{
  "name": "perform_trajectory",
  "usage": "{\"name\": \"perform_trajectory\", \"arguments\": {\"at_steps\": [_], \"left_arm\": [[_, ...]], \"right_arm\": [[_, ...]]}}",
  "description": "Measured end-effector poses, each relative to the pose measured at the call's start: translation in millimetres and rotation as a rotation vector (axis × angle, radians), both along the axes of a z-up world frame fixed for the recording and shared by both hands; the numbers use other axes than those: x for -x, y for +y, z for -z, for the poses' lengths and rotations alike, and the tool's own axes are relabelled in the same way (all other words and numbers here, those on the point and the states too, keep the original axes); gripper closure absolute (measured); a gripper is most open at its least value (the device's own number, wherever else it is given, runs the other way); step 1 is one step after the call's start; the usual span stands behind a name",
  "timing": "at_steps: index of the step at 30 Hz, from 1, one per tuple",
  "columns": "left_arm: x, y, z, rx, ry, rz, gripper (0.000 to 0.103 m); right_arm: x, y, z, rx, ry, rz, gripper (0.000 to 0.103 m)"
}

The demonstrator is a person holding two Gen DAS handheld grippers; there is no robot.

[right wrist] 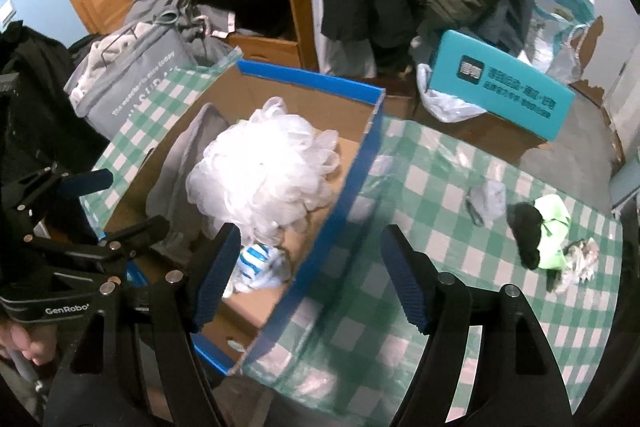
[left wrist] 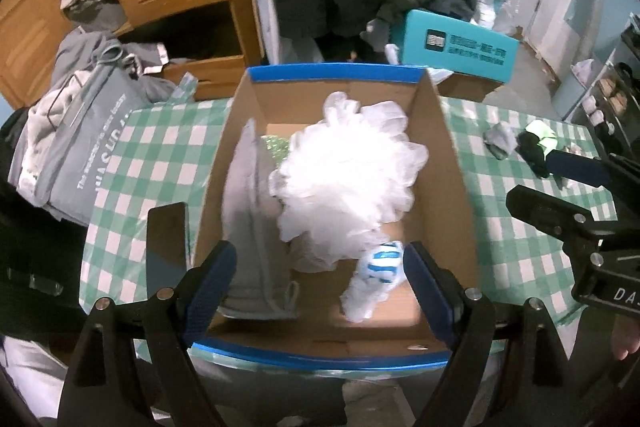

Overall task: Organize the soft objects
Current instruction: 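Move both tools from the box over the socks and cloths on the table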

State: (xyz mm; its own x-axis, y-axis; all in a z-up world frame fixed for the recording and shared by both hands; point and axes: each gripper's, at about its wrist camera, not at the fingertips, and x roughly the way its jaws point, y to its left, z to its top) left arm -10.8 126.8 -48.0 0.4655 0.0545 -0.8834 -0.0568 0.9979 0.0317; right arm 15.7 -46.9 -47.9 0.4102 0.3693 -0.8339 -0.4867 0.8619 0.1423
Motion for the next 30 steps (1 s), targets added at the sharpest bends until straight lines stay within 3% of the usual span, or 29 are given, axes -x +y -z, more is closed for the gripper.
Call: {"name": "perform_trajectory", "arguments": {"at_steps": [30], "left_arm": [[-7.3, -103.5, -12.1, 0.015, 0.003, 0.168, 0.016]], "right_arm": [[7.6, -122.9, -7.8, -0.013, -0.040, 0.186, 0.025]]}}
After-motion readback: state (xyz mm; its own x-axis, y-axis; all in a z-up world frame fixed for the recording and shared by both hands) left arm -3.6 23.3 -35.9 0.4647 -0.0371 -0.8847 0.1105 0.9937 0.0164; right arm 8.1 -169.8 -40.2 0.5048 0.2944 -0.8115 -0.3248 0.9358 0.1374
